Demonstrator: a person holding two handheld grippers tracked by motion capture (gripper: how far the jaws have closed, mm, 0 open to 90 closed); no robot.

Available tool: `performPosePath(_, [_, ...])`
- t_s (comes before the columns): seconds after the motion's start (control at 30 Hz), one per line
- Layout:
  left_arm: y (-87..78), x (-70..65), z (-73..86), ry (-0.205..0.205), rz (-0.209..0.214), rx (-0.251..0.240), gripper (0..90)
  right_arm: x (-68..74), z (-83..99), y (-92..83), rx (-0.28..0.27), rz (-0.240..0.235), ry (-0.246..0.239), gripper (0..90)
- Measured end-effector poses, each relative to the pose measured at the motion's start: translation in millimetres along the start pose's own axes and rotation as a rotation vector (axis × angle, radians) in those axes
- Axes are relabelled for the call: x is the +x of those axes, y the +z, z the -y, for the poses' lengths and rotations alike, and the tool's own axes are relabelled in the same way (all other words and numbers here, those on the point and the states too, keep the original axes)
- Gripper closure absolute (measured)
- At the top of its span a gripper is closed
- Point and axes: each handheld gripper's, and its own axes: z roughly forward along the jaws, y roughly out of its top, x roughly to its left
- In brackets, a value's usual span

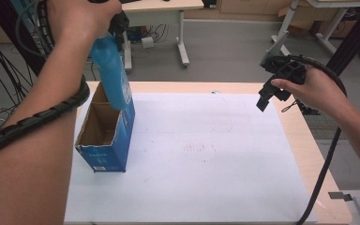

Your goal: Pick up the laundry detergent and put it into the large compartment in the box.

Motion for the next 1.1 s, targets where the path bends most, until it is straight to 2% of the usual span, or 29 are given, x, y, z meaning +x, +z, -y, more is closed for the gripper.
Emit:
performPosePath(0.03, [0.0,0.0,0.0,0.000,0.000,0.000,38.1,1.1,-0.5,0.1,0.000,0.002,0.001,7.3])
performPosePath(0.2, [3.9,17.4,5.2,-0.034,-0.011,0.003,38.1,3.2,-2.6,1.6,0.006,0.003,0.000,7.3])
performPosePath(0.53, [18.6,38.1,9.7,-0.061,-0.024,0.016,38.1,8.2,-4.9,2.0,0.010,0.012,-0.003,7.3])
performPosePath(0.8, [35.1,49.1,10.4,-0.067,-0.028,0.035,38.1,10.4,-7.7,3.5,0.018,0.017,0.000,7.4])
performPosePath(1.1, [51.6,50.7,12.2,-0.051,-0.041,0.047,38.1,14.2,-8.3,4.8,0.023,0.026,-0.005,7.3])
